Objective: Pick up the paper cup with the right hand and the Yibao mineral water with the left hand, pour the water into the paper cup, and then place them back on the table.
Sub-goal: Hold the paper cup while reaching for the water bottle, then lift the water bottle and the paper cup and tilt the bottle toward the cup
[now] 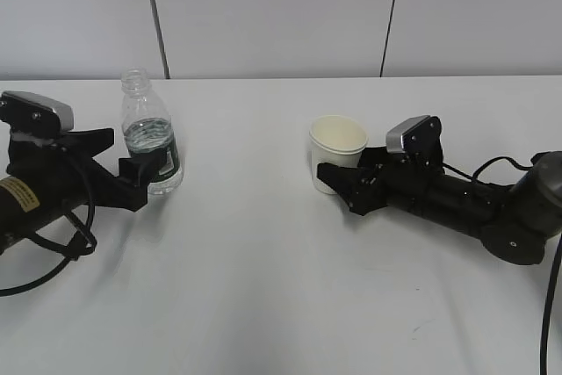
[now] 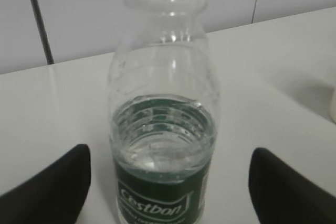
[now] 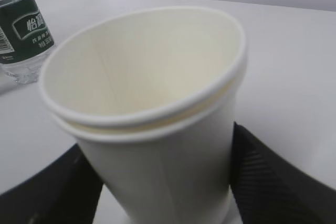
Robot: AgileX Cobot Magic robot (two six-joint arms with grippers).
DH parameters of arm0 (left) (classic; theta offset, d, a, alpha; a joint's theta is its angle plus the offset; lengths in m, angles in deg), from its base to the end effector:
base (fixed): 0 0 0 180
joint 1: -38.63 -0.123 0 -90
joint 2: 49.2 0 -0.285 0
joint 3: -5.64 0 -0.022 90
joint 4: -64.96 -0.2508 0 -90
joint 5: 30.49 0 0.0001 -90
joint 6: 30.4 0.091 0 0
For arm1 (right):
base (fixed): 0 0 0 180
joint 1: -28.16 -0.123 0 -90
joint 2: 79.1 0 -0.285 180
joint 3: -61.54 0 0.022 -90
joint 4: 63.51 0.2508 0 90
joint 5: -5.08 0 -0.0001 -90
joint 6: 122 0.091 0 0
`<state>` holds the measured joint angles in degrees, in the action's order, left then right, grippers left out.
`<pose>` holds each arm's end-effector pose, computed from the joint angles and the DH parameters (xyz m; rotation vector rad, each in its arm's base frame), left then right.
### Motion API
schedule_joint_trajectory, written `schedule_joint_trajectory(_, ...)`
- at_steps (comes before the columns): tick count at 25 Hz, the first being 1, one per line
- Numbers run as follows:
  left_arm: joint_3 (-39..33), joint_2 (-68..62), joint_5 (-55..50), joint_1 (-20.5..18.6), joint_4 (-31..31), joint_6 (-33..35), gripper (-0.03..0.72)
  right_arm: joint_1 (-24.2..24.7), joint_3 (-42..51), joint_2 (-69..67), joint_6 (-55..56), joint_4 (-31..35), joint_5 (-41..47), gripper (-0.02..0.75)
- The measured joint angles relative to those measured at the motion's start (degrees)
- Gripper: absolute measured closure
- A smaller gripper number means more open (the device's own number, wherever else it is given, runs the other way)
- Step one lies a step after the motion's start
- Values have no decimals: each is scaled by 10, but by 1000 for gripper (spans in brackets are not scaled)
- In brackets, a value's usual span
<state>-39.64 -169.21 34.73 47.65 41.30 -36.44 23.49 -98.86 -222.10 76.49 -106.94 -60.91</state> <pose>0.3013 -0.0814 0.1150 0.4726 1.7190 -0.3901 0.3863 0.0889 0.0444 -0.5887 1.7082 0.6399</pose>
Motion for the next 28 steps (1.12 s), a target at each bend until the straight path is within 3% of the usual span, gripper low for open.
schedule_joint_trajectory(8, 38, -46, 0, 5, 44, 7, 125, 0, 0, 0, 0, -1, -1, 197)
schedule_joint_trajectory(28, 117, -112, 1, 23, 38, -14, 133, 0, 0, 0, 2, -7, -1, 197)
